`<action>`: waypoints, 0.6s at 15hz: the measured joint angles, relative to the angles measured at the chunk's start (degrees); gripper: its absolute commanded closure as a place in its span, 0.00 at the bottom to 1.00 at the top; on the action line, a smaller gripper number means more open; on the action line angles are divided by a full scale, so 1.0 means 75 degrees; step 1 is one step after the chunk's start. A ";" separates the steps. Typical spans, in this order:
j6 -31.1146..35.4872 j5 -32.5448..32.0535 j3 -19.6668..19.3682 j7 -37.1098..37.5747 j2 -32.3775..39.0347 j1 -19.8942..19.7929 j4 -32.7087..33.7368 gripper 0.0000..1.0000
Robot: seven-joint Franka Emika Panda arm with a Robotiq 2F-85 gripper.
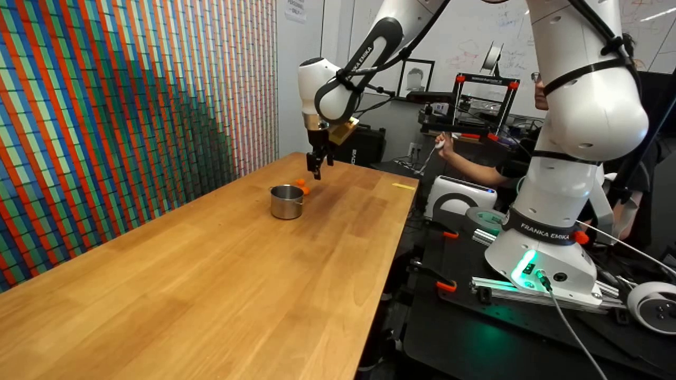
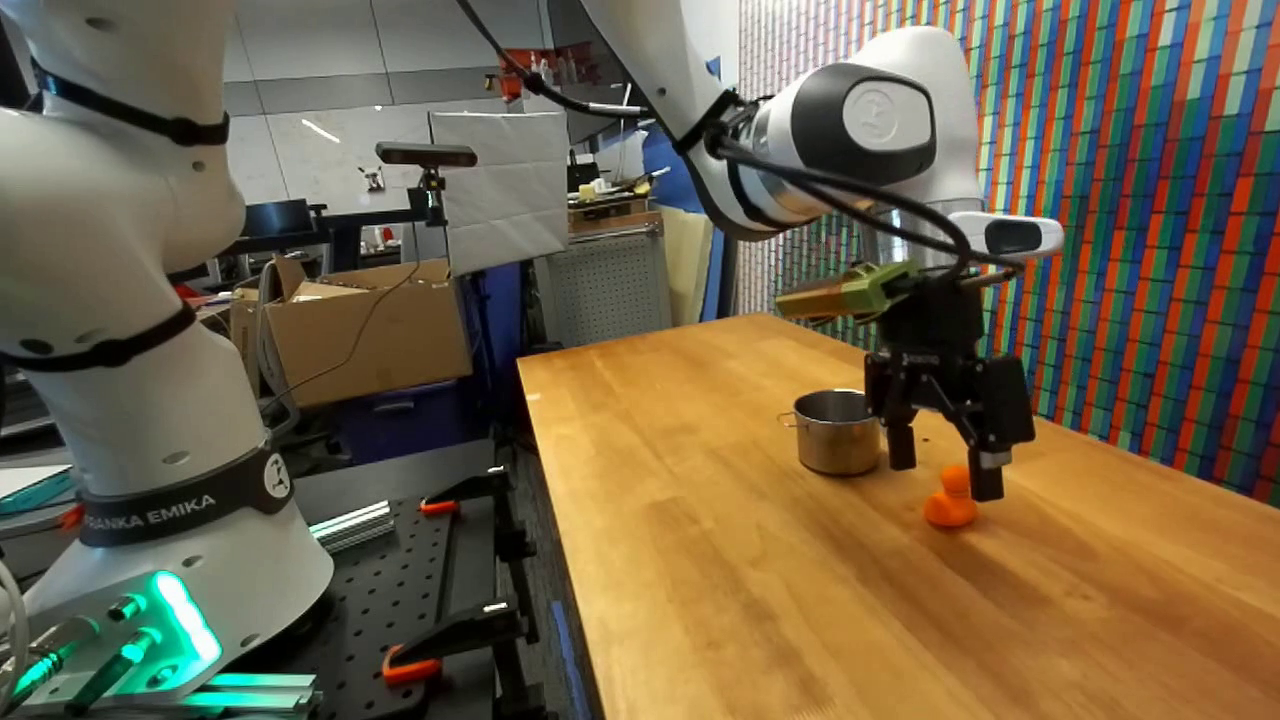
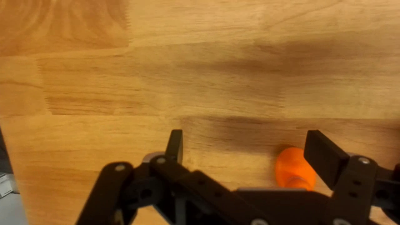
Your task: Put the orange duck in the pot
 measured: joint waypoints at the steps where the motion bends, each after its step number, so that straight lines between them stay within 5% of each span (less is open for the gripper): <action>1: 0.0016 0.0200 0.0009 0.0000 0.0169 0.0015 0.0119 0.00; 6: 0.0239 0.0851 0.0033 0.0021 0.0867 0.0207 0.0588 0.00; 7: 0.0309 0.0890 0.0034 0.0041 0.0991 0.0267 0.0673 0.25; 9: 0.0460 0.0908 0.0030 0.0090 0.1237 0.0392 0.0873 0.34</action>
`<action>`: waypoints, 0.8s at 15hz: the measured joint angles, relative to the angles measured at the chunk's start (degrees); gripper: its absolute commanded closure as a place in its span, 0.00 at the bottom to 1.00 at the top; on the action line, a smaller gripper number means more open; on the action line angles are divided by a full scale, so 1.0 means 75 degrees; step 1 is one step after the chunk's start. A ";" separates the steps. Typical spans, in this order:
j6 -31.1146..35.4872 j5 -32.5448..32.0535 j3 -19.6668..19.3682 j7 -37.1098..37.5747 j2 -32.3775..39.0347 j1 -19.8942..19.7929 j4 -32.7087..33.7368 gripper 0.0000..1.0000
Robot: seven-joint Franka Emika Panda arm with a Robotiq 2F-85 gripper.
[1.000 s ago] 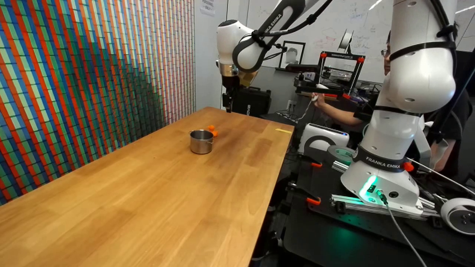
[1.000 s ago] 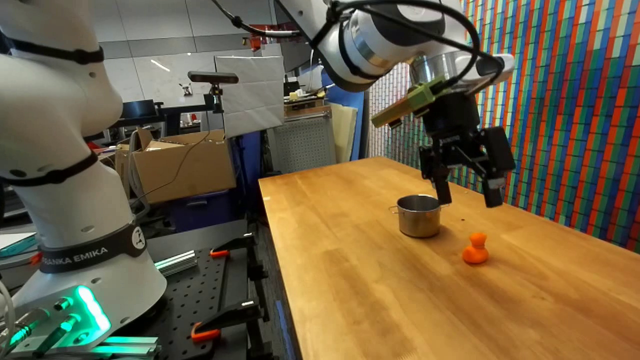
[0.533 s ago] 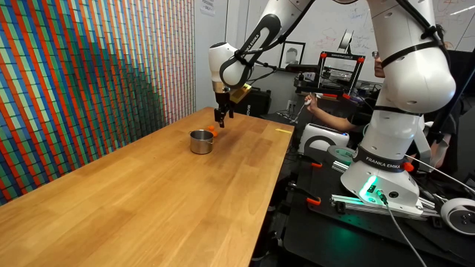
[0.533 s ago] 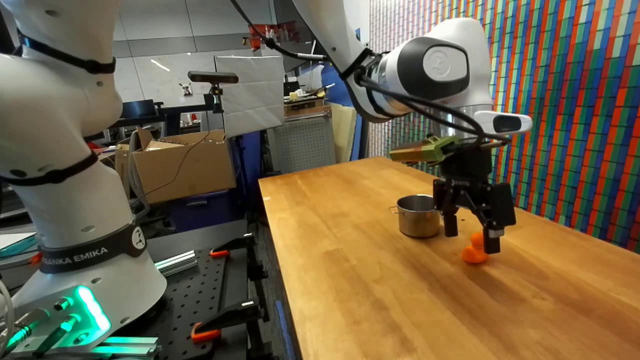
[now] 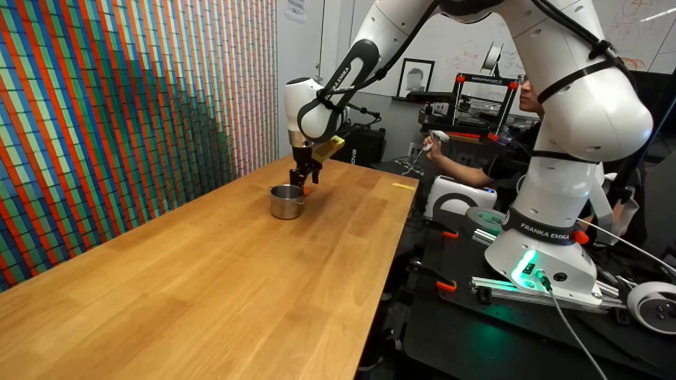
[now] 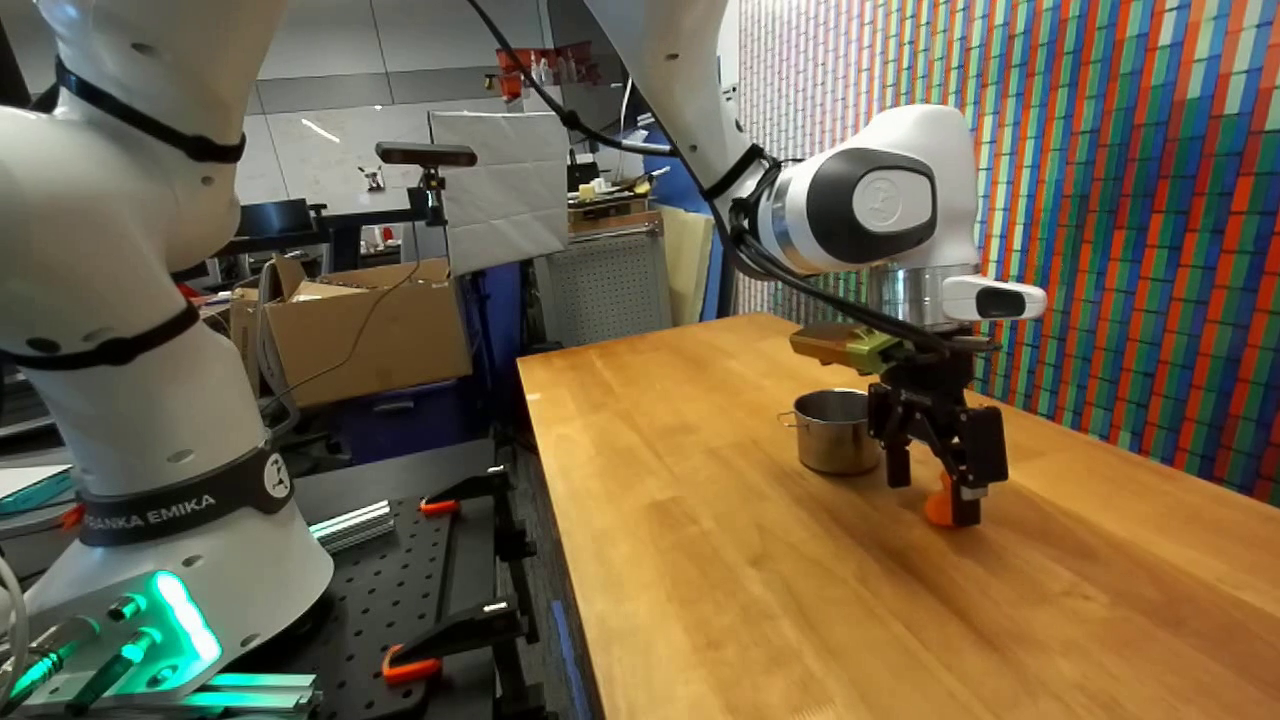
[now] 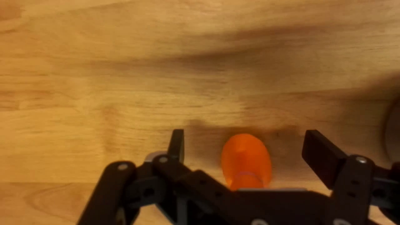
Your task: Put the orange duck in the pot
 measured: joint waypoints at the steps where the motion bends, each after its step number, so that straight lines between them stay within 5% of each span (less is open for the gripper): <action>1: 0.0078 0.0000 -0.0006 0.0012 0.0120 0.0055 0.0106 0.42; 6: 0.0285 -0.0001 -0.0073 0.0014 0.0507 0.0186 0.0613 0.80; 12: 0.0241 0.0093 -0.0103 -0.0252 0.0575 0.0137 0.0942 0.81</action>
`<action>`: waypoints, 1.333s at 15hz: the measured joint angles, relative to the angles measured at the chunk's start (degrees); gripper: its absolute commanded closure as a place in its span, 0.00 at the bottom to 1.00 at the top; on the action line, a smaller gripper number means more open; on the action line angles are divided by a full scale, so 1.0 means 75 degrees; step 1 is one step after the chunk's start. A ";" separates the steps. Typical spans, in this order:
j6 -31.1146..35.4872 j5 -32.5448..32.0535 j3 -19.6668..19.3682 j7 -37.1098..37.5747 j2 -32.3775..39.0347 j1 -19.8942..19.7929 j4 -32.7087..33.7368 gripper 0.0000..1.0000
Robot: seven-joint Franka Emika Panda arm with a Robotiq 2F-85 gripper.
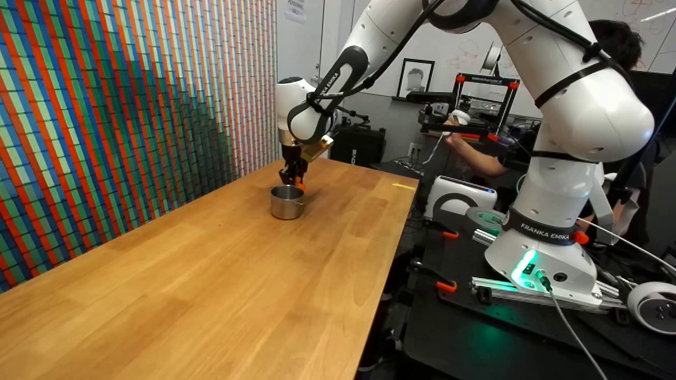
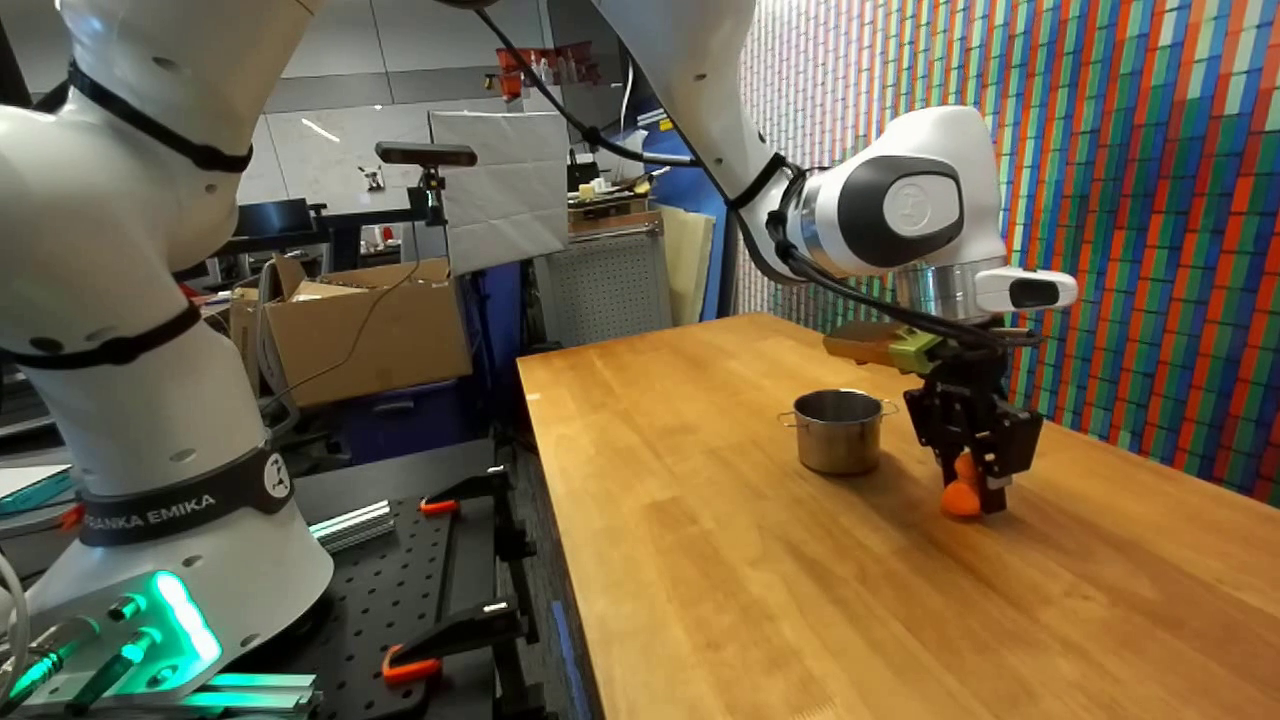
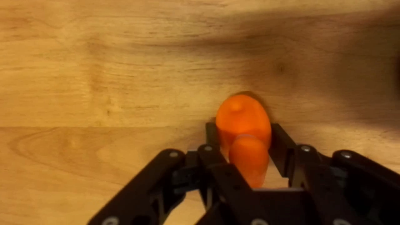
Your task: Put the orange duck in the pot
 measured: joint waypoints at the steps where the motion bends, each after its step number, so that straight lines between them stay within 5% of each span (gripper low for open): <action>1: -0.0043 0.0129 0.0060 -0.0172 -0.0038 -0.0038 0.0025 0.81; 11: -0.2236 0.1506 0.0938 -0.1834 -0.1552 -0.0396 0.0089 0.81; 17: -0.2256 0.1798 0.1322 -0.1964 -0.1665 -0.0293 -0.0200 0.81; 18: -0.2256 0.1835 0.1365 -0.1966 -0.1659 -0.0265 -0.0264 0.32; 20: -0.2256 0.1878 0.1421 -0.1966 -0.1637 -0.0202 -0.0388 0.23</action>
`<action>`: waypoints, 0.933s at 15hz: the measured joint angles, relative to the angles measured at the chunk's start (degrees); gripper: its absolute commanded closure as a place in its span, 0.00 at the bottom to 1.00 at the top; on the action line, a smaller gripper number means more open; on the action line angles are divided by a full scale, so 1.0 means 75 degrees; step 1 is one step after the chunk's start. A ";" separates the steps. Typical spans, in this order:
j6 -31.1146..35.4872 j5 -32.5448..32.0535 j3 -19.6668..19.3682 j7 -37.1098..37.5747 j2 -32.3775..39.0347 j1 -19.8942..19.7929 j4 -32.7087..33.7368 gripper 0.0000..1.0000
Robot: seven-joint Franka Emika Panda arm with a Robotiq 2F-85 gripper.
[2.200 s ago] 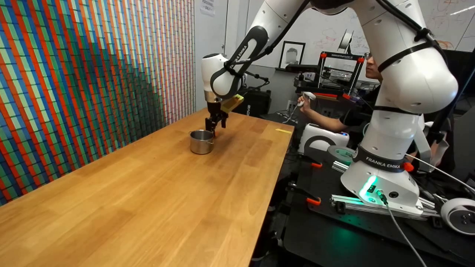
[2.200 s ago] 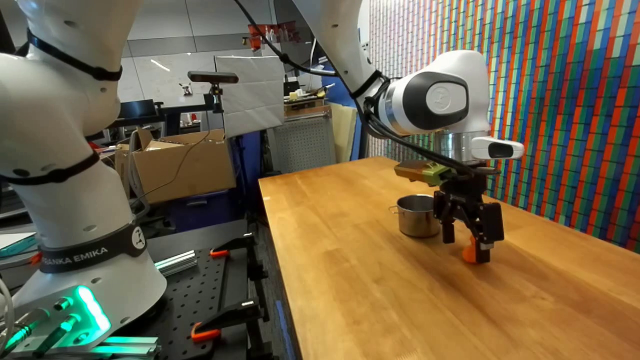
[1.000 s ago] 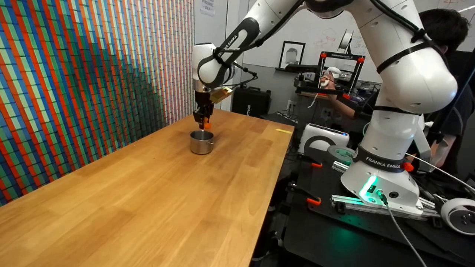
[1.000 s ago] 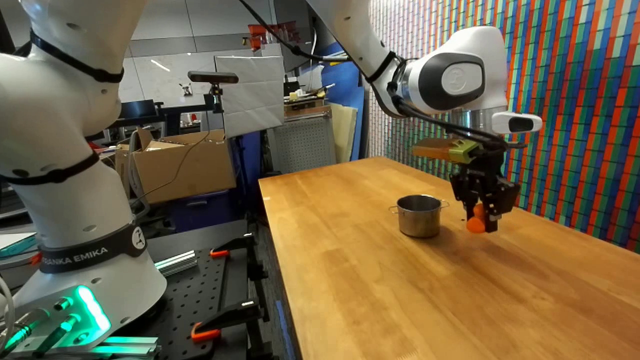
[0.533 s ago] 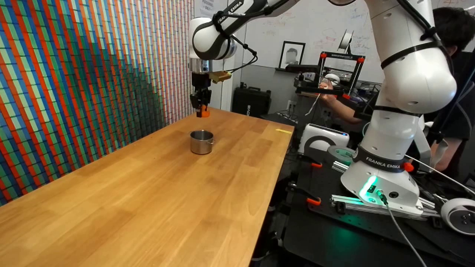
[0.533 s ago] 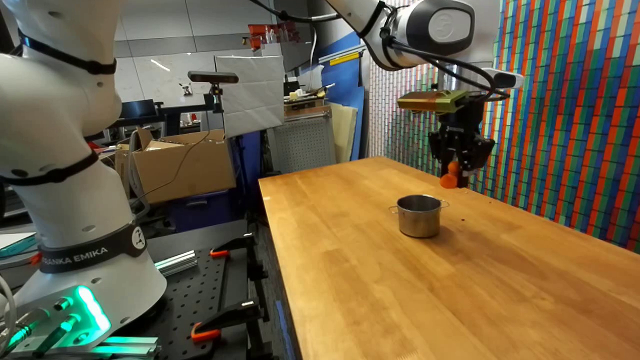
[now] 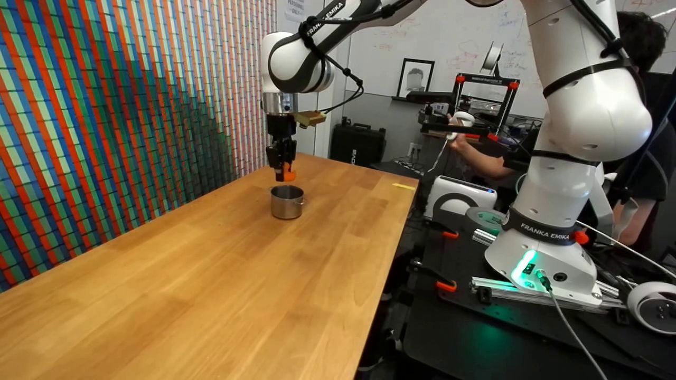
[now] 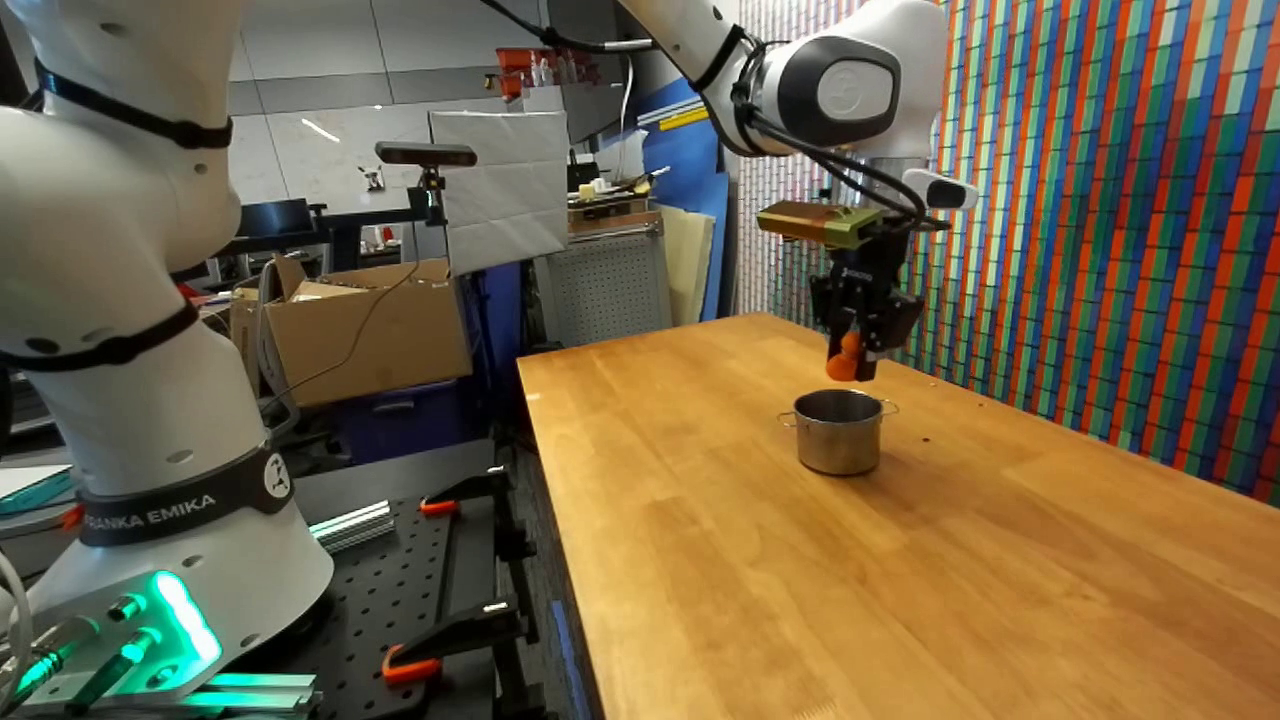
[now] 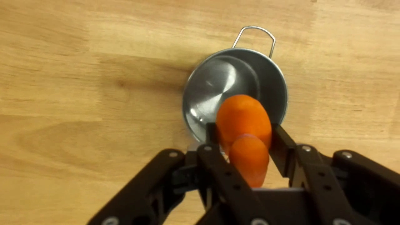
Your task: Put the orange duck in the pot
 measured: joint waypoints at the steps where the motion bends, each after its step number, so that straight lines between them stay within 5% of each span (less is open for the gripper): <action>1: 0.0000 0.0003 0.0014 0.0000 0.0015 0.0028 -0.0049 0.15; 4: 0.0000 0.0003 0.0016 -0.0001 0.0053 0.0067 -0.0095 0.00; 9: -0.0097 -0.0201 -0.0111 -0.0063 -0.0020 0.0066 0.0131 0.00; 14: -0.1252 -0.0608 -0.0281 -0.0469 -0.0518 0.0052 0.0621 0.00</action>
